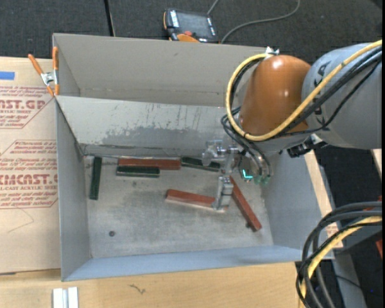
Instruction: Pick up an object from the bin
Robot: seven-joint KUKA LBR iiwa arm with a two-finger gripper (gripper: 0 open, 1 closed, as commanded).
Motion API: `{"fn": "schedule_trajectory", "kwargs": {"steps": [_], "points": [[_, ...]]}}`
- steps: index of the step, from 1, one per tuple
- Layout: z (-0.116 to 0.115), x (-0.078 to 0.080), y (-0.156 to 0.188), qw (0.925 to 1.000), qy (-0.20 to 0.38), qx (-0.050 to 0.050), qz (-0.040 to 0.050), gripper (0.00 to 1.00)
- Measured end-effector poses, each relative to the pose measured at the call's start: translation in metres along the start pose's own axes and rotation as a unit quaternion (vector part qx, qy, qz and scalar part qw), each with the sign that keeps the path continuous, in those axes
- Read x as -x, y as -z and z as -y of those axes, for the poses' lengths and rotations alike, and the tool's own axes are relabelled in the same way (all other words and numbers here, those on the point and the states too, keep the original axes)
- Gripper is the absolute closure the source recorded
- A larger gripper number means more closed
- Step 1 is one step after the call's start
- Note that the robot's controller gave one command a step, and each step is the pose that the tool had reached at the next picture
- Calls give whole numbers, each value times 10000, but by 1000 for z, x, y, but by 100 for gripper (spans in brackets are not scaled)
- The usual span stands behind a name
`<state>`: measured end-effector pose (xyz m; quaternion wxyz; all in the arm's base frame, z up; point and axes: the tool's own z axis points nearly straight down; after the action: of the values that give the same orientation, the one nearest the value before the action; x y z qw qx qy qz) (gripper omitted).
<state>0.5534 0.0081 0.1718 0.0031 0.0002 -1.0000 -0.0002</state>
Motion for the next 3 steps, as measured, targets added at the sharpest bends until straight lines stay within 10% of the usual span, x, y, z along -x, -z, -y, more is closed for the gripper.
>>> {"fn": "schedule_trajectory", "kwargs": {"steps": [1, 2, 3], "points": [[18, 7, -107, 9989, -464, 1, 2, 0], [53, -6, -84, 9985, -546, -3, 32, 0], [51, -6, -85, 9986, -532, 0, 32, 100]]}}
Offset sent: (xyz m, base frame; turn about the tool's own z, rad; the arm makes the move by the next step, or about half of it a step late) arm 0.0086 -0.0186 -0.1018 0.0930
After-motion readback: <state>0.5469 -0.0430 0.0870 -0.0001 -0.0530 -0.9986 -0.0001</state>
